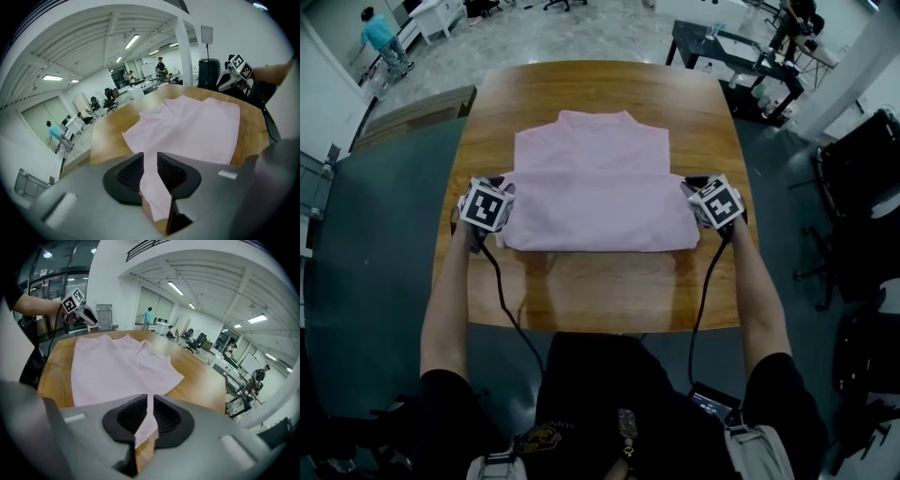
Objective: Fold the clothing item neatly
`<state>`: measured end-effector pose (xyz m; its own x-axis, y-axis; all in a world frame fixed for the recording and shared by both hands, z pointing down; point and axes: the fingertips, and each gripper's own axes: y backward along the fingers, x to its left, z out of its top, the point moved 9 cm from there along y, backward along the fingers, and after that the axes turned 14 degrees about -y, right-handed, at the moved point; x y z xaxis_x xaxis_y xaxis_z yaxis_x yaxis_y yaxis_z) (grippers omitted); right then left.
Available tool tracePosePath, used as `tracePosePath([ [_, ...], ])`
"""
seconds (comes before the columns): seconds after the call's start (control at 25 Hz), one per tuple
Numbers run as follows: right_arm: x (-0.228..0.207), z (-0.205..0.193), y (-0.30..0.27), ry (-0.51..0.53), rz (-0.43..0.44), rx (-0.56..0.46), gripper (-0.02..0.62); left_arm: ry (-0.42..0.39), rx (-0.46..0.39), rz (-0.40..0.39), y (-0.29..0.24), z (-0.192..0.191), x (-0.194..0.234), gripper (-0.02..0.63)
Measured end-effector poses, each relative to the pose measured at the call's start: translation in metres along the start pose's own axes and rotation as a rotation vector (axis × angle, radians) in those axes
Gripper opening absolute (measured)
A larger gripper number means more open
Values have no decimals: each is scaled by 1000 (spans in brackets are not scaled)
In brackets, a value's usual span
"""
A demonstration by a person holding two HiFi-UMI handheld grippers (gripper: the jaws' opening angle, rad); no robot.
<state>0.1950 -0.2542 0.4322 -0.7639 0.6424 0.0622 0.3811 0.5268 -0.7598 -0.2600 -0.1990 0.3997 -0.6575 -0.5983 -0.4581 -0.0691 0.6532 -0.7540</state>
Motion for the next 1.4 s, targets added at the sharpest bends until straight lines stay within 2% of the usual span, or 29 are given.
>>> tracePosePath([
  [0.12, -6, 30, 3, 9, 8, -45, 43, 24, -51, -19, 0, 21, 15, 45],
  [0.24, -15, 59, -6, 12, 24, -66, 43, 13, -93, -21, -16, 44, 35, 14],
  [0.6, -37, 129, -82, -13, 104, -102, 58, -41, -136, -159, -123, 91, 77, 10],
  [0.76, -52, 147, -129, -18, 129, -80, 86, -89, -129, -202, -178, 103, 95, 99],
  [0.84, -60, 156, -152, -15, 139, -67, 110, -122, -127, -219, -203, 111, 103, 123],
  [0.96, -70, 163, -184, -17, 172, -44, 155, -163, -119, -291, -244, 118, 105, 167],
  [1.12, -78, 168, -223, -7, 217, 4, 170, -212, -67, -385, -282, 118, 104, 172],
  [1.4, -90, 165, -272, -21, 301, 80, 170, -270, -59, -493, -318, 135, 99, 172],
])
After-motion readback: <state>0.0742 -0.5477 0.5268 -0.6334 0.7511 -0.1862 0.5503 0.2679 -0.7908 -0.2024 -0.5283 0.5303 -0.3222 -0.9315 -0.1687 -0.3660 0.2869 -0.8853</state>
